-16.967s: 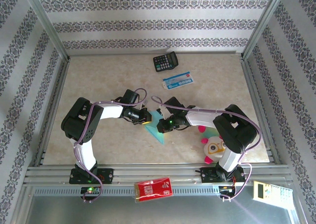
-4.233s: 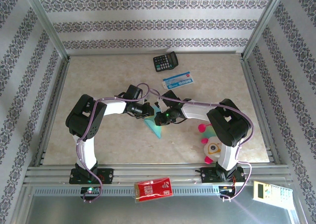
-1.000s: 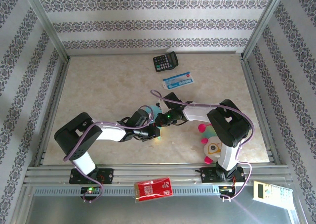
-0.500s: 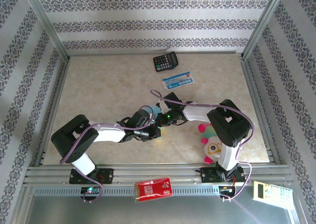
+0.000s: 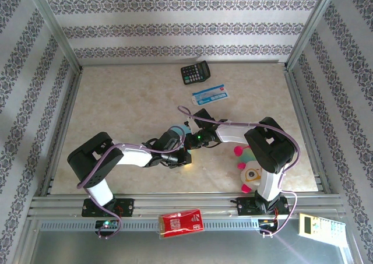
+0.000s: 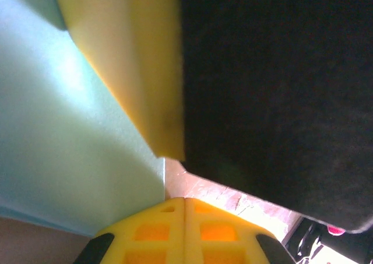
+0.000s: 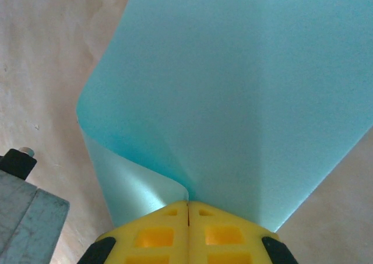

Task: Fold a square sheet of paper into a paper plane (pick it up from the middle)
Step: Third fold the triangle at the center of the table.

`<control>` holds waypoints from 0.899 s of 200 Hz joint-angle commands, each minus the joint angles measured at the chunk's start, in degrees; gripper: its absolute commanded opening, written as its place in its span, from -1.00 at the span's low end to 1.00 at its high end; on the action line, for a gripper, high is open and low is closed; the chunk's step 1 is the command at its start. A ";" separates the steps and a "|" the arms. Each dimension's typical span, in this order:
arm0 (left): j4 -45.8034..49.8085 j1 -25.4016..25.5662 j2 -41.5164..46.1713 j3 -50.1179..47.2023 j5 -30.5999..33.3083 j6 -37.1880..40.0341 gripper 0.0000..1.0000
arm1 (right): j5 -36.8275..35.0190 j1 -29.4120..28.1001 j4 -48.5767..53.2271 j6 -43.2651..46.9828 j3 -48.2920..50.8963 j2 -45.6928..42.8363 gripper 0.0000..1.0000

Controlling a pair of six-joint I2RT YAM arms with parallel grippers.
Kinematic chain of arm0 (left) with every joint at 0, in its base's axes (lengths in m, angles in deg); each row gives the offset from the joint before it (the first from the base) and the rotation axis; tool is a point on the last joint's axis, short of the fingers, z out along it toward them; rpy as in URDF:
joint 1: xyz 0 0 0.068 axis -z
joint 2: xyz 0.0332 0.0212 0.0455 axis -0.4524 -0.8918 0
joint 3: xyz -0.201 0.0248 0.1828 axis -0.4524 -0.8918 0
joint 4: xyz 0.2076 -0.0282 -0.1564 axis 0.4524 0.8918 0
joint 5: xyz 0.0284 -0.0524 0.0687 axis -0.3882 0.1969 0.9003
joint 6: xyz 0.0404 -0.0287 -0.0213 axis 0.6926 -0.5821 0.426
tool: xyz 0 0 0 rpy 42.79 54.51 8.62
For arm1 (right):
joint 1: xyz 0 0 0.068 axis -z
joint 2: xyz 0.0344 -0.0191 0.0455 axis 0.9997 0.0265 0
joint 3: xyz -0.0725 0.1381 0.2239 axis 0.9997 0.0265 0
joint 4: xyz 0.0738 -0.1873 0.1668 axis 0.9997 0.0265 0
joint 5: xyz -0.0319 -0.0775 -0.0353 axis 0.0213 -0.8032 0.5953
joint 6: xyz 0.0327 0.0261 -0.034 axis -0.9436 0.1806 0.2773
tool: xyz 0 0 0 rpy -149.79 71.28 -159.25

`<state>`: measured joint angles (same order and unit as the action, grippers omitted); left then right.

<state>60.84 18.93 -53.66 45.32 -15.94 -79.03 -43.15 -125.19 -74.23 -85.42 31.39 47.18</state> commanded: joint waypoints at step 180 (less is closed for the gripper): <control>3.52 0.03 8.01 -0.67 3.87 3.28 -0.85 | -5.28 1.21 5.82 0.57 2.82 2.94 -1.00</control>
<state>64.66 20.11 -49.99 46.59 -13.88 -76.43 -42.76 -124.58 -74.08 -85.42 31.43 47.18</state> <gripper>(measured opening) 0.080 0.048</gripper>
